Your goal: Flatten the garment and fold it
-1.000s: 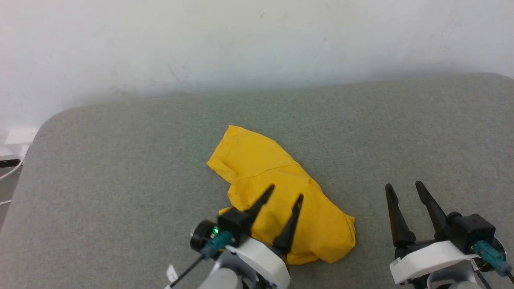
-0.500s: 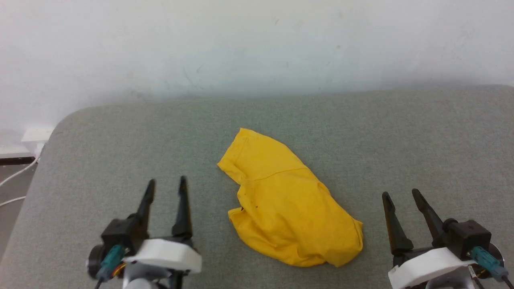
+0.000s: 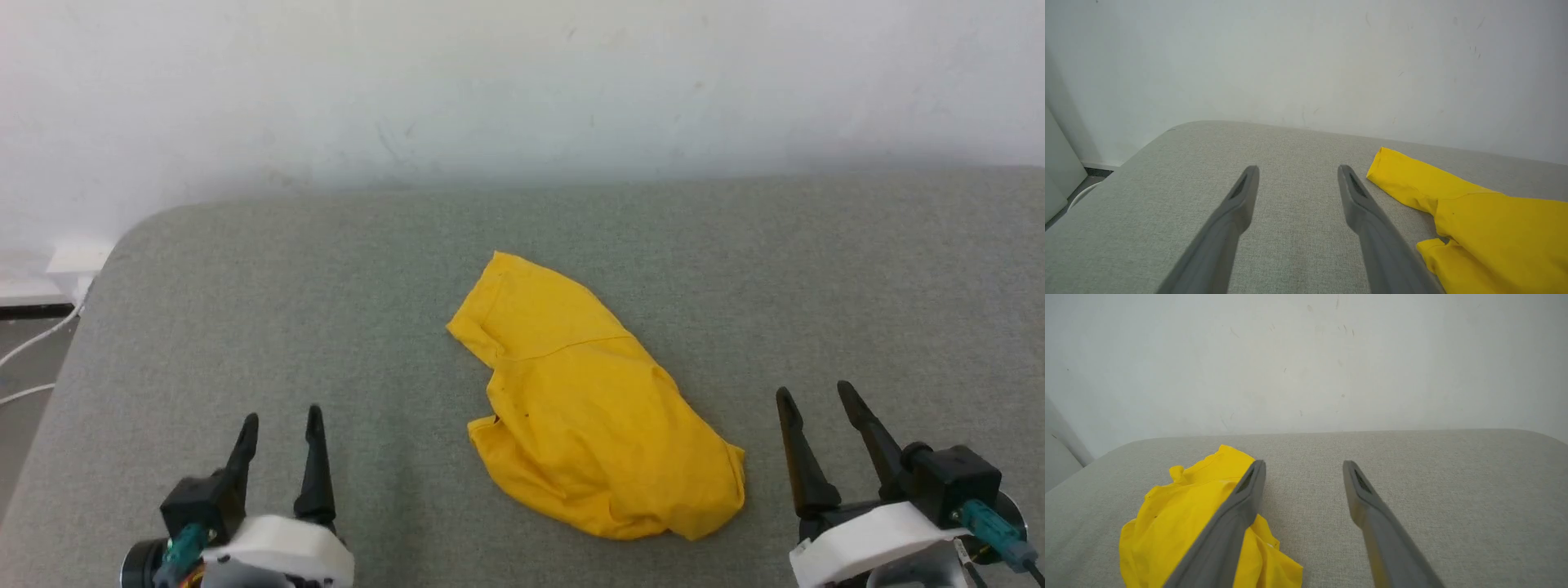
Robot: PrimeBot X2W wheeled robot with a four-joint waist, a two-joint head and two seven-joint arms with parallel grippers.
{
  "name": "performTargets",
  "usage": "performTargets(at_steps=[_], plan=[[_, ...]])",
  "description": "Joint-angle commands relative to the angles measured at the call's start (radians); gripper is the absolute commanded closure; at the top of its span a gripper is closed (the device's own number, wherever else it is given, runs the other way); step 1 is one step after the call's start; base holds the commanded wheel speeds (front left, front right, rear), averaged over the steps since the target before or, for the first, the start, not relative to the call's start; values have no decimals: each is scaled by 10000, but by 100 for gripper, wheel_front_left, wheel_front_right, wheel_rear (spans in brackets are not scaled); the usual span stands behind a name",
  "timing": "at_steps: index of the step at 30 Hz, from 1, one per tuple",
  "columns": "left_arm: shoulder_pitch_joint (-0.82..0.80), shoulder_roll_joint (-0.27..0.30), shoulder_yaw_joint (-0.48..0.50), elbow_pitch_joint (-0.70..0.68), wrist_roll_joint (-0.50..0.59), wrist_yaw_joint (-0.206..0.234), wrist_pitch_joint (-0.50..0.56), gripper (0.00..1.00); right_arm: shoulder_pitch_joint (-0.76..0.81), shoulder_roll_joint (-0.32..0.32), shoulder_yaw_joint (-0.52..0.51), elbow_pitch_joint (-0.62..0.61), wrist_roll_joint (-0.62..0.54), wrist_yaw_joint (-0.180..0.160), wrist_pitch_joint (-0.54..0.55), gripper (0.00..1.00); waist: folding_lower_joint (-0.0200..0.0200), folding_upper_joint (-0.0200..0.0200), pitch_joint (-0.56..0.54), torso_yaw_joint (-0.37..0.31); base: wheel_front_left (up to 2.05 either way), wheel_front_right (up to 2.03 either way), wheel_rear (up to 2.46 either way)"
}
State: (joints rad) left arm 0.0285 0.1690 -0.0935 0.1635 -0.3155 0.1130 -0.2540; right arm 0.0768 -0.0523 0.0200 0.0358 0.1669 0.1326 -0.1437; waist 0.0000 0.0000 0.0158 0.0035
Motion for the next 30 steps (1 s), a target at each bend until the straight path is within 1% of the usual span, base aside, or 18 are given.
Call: performTargets(at_steps=[1,6,10,14,15,21,22,23,29,30], plan=[[-424,99,-61,54,59,-127,158,0,-70,20,14,-112,-79,-19,1,0,0,0,265,27,0,0,0],[-1830,215,-368,547,-25,-555,822,0,-301,20,24,-181,-166,-19,76,0,0,0,707,70,0,0,0],[-3302,-42,-682,1454,-406,-989,1823,0,-559,20,108,-183,-227,-19,95,0,0,0,1044,-34,0,0,0],[-4786,-282,-1080,2855,-653,-1471,2889,0,-824,20,319,-159,-209,-19,86,0,0,0,1351,-314,0,0,0],[-4786,-282,-1080,2855,-653,-1471,2889,0,-824,20,319,-159,-209,-19,86,0,0,0,1351,-314,0,0,0],[-6323,-601,-1724,5157,-843,-1947,4371,0,-988,20,489,34,-99,-19,11,0,0,0,1632,-796,0,0,0],[-6632,-655,-1917,5899,-863,-2042,4787,0,-1000,20,525,109,-55,-19,-15,0,0,0,1673,-939,0,0,0],[-6632,-655,-1917,5899,-863,-2042,4787,0,-1000,20,525,109,-55,-19,-15,0,0,0,1673,-939,0,0,0],[-7171,-818,-2500,7770,-896,-2240,6041,0,-1085,20,570,289,13,-19,-97,0,0,0,1706,-1164,0,0,0],[-7206,-864,-2604,7993,-938,-2278,6237,7,-1099,20,567,315,13,-19,-105,0,0,0,1694,-1174,0,0,0]])
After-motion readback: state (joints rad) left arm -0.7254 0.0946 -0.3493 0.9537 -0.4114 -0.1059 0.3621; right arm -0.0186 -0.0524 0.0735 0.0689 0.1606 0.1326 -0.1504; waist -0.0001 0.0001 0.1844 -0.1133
